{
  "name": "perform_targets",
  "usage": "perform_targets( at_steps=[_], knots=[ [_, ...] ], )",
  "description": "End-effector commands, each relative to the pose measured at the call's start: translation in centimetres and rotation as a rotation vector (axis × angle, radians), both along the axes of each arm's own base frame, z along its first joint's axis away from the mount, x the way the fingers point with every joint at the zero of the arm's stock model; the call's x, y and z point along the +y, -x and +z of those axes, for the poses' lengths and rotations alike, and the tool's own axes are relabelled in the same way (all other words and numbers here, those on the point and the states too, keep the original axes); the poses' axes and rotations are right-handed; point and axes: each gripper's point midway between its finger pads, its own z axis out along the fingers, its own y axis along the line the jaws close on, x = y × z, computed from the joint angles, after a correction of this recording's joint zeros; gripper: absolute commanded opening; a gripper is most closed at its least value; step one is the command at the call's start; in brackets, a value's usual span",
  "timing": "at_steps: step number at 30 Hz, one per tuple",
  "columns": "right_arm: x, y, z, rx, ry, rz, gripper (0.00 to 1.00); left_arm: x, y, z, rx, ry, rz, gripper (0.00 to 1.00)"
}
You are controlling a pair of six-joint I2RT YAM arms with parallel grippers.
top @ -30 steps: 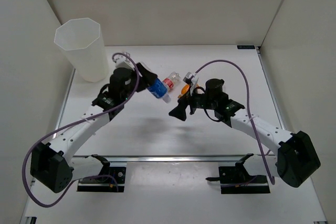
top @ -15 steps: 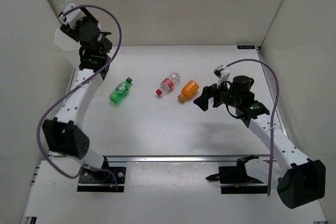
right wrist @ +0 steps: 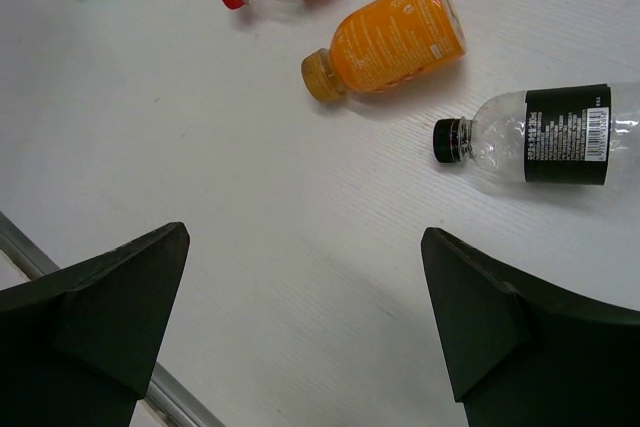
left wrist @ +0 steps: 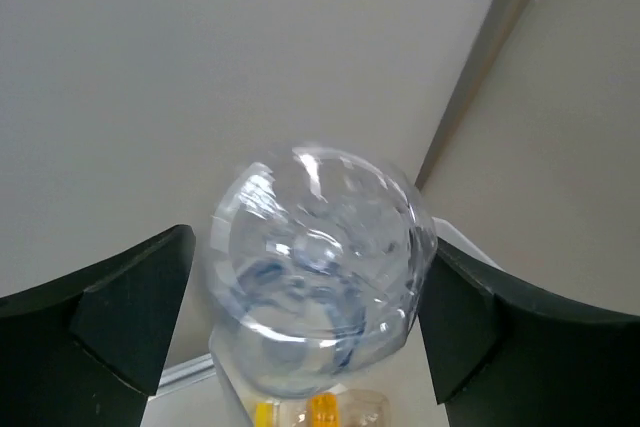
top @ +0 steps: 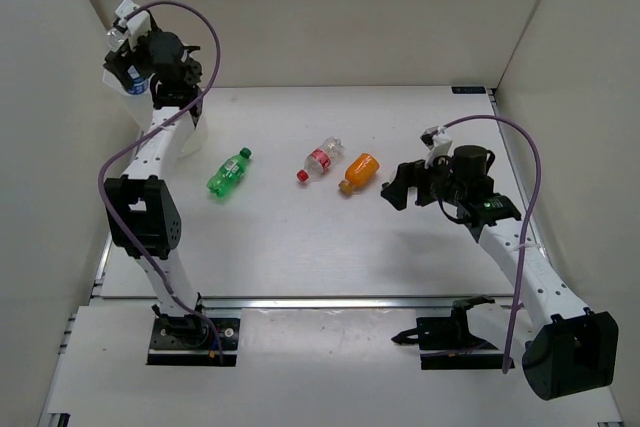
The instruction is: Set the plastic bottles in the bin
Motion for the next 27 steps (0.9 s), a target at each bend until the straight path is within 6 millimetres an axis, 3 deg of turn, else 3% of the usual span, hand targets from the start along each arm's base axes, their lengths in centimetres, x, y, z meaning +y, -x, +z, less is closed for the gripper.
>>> perform_targets(
  at_steps=[1,5,7,8,10,11,14,15,16,17,19,21,23,27],
  knots=[
    [0.1,-0.4,0.3,-0.008,-0.013,-0.014,0.99,-3.0,0.3,3.6,-0.026,-0.037,-0.148,0.98],
    [0.1,-0.5,0.5,-0.001,-0.011,-0.021,0.99,-7.1,-1.3,4.7,0.045,-0.028,-0.419,0.99],
    [-0.2,-0.3,-0.3,0.014,-0.008,-0.022,0.99,-10.8,-2.5,2.8,0.148,0.019,-0.687,0.99],
    [-0.1,0.1,-0.7,0.029,-0.008,-0.015,1.00,-11.5,-2.0,3.1,0.143,0.041,-0.733,0.99],
    [0.0,0.6,-0.9,0.029,-0.016,-0.007,0.99,-13.7,-1.0,0.5,0.265,0.075,-0.821,0.99],
    [0.1,0.8,-1.1,0.030,-0.021,-0.005,0.99,-14.8,-0.1,0.1,0.298,0.063,-0.859,0.98],
    [0.1,1.8,-2.1,0.045,-0.041,-0.002,0.99,-19.8,2.3,-8.0,0.517,0.145,-1.119,0.99],
    [-0.1,1.9,-2.2,0.045,-0.044,-0.006,0.99,-20.6,3.0,-9.2,0.536,0.176,-1.161,0.98],
    [0.2,2.3,-2.1,0.042,-0.058,0.009,0.99,-22.2,4.0,-12.5,0.610,0.230,-1.250,0.99],
    [0.0,2.3,-2.4,0.052,-0.067,0.001,1.00,-23.2,4.7,-14.3,0.659,0.246,-1.302,0.99],
    [0.1,3.0,-2.5,0.048,-0.083,0.013,0.99,-23.2,6.0,-19.9,0.840,0.295,-1.282,0.99],
    [0.3,3.4,-2.9,0.058,-0.090,0.023,0.99,-23.4,7.1,-23.1,0.919,0.382,-1.338,0.98],
    [0.5,4.0,-3.6,0.064,-0.096,0.032,0.99,-23.2,8.0,-25.9,0.946,0.475,-1.373,0.99],
    [0.4,4.5,-4.0,0.065,-0.102,0.025,0.99,-20.4,8.3,-29.5,0.980,0.541,-1.296,0.99]
  ],
)
